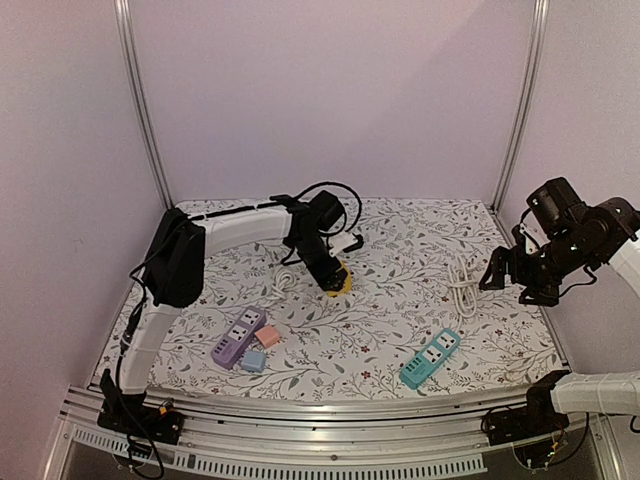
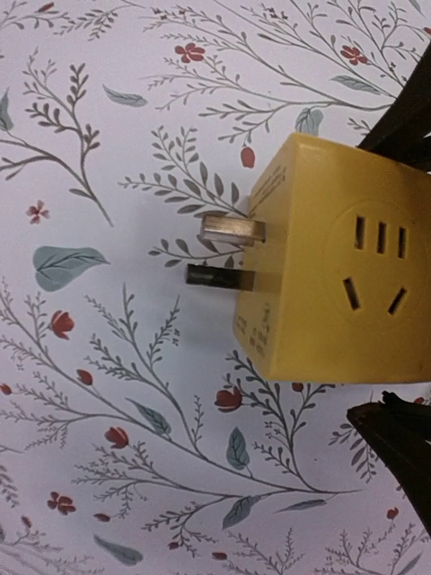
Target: Insert the plug
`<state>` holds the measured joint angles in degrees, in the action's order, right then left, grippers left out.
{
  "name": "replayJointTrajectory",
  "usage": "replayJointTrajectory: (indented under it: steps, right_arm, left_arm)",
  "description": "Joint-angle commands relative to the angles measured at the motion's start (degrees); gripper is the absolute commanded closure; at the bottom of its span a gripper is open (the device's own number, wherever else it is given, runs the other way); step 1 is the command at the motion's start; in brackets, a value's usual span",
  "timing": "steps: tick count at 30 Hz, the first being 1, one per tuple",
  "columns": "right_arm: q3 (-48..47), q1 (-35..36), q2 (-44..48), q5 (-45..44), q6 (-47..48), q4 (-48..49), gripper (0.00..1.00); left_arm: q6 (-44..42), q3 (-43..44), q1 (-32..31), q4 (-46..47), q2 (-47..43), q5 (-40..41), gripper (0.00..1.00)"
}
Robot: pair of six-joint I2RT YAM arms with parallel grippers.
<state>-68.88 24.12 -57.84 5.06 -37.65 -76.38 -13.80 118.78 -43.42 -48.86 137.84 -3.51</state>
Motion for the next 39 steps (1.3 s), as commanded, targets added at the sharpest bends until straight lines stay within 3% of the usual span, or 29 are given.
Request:
replayJointTrajectory:
  steps: [1, 4, 6, 10, 14, 18, 27, 33, 39]
  right_arm:
    - [-0.28, 0.30, -0.33, 0.86, -0.19, -3.03, 0.01]
    - [-0.38, 0.39, -0.75, 1.23, -0.23, -2.83, 0.01]
    - [-0.29, 0.32, -1.23, 1.58, -0.23, -2.44, 0.01]
    - [-0.60, 0.37, -2.37, 2.71, 0.00, -0.56, 0.01]
    - [-1.00, 0.35, -3.36, 3.72, 1.10, 2.83, 0.01]
    - [-1.04, 0.34, -4.36, 6.19, 1.35, 7.28, 0.01]
    - [-2.51, 0.36, -9.13, 13.33, 1.40, 18.54, 0.01]
    - [-4.93, 0.38, -12.87, 22.26, 0.51, 27.47, 0.01]
    - [-2.59, 0.34, -12.21, 29.64, 6.45, 40.15, 0.01]
  left_arm:
    - [-2.43, 2.07, 1.11, -2.48, 3.57, -4.51, 0.16]
    - [-2.54, 2.95, 1.23, -2.33, 4.18, -6.17, 0.24]
    - [-2.34, 3.79, 1.32, -2.25, 4.27, -7.02, 0.41]
    - [-0.94, 4.17, 1.45, -2.18, 3.14, -7.82, 0.63]
    - [2.07, 1.76, 1.67, -1.20, -0.39, -10.22, 0.75]
    - [6.71, -2.60, 1.46, 0.71, -6.53, -14.28, 0.79]
    - [19.46, -16.05, -0.52, 10.78, -23.07, -24.97, 0.78]
    - [32.28, -20.27, -1.21, 17.25, -26.99, -36.07, 0.82]
    - [40.41, -23.36, -2.71, 21.93, -30.32, -42.93, 0.82]
